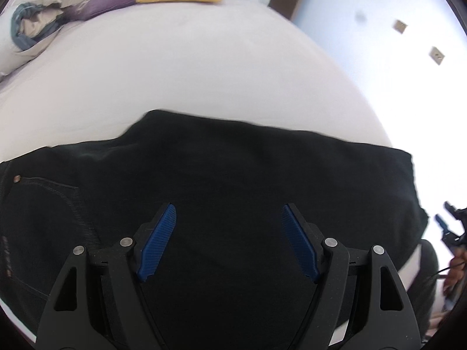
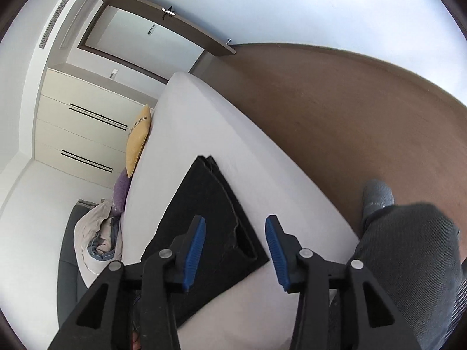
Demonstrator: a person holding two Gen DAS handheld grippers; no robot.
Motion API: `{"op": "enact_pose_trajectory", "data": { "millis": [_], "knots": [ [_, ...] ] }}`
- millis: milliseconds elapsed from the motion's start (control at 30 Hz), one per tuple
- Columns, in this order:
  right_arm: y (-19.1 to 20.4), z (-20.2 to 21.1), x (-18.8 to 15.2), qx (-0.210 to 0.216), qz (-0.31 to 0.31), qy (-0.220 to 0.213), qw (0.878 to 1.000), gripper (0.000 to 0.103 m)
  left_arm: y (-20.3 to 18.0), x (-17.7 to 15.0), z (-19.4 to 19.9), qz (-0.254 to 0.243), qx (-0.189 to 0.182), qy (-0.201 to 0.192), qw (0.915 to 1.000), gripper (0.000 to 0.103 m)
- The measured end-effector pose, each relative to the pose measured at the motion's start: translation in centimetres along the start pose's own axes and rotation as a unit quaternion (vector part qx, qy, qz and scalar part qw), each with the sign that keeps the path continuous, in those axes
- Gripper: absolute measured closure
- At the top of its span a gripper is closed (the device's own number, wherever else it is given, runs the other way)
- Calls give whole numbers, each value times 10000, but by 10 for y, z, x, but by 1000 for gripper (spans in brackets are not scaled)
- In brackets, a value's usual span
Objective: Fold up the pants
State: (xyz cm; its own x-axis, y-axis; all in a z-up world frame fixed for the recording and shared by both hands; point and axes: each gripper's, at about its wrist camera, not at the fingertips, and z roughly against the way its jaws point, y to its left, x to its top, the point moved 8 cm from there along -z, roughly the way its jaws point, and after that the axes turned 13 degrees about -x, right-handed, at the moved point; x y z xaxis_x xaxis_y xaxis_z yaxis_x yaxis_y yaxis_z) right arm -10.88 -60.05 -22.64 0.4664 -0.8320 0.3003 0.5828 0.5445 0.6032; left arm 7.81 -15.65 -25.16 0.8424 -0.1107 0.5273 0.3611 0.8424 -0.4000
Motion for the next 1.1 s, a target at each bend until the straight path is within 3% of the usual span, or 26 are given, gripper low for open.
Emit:
{"op": "enact_pose_trajectory", "data": {
  "millis": [67,167,267,433,900,967,1100],
  "knots": [
    [-1,-14,-18,24,-262,221,9994,45,-21,-2,-8,-6,-259,0,9997,29],
    [-17,-34,-43,-273,-518,553,9968,43,-40,-5,-23,90,-463,30,9989,29],
    [-19,-37,-46,-175,-680,436,9966,40,-39,-9,-40,249,-498,88,9984,29],
    [-22,-40,-41,242,-1127,465,9922,37,-19,-38,-56,296,-467,238,9982,29],
    [-13,-46,-35,1209,-1972,294,9724,37,-11,-32,-58,248,-252,405,9986,29],
    [-7,-48,-32,1320,-1992,300,9706,41,-12,-31,-60,250,-243,432,9985,29],
    [-1,-59,-31,1339,-2008,364,9698,62,-12,-28,-61,291,-239,457,9982,29]
  ]
}}
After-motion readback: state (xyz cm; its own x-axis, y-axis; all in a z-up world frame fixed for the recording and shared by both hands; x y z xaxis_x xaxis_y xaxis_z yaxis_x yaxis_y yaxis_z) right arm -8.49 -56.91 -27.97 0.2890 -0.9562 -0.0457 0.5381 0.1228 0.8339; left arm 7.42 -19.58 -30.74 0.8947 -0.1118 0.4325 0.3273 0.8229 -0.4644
